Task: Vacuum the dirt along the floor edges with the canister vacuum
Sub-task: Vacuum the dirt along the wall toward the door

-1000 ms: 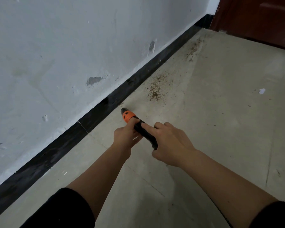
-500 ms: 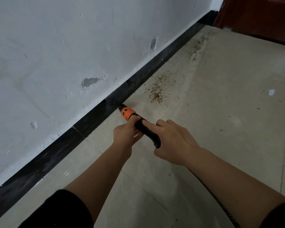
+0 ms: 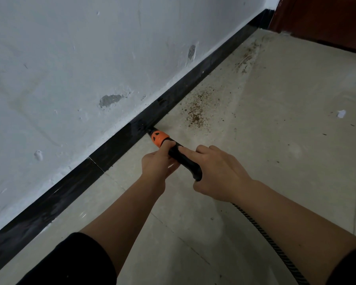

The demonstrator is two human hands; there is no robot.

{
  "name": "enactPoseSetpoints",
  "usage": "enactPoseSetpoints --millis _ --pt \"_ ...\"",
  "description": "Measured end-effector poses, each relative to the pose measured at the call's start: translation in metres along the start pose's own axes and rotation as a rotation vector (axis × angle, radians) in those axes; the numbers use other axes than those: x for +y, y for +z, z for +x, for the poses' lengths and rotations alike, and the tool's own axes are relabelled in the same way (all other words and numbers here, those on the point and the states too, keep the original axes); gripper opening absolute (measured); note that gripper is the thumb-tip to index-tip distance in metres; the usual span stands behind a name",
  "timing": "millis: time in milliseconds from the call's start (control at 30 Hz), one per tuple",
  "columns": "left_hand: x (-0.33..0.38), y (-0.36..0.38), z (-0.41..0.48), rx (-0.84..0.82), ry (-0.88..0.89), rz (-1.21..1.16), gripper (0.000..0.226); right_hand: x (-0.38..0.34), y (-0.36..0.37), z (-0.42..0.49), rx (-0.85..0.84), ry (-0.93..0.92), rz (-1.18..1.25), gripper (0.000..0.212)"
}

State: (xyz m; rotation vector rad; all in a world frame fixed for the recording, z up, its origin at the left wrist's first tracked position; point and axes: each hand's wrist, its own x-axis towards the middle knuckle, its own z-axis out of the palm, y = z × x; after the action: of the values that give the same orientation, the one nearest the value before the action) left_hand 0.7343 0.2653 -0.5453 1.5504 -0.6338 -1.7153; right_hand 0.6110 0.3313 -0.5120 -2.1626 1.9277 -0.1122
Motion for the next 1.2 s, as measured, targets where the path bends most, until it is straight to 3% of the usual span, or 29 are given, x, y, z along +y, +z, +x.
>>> enactPoseSetpoints --millis 1200 --pt "-0.065 0.044 -0.080 -0.243 -0.120 0.052 0.027 0.031 -0.016 -0.131 -0.007 0.170 -0.033 0.087"
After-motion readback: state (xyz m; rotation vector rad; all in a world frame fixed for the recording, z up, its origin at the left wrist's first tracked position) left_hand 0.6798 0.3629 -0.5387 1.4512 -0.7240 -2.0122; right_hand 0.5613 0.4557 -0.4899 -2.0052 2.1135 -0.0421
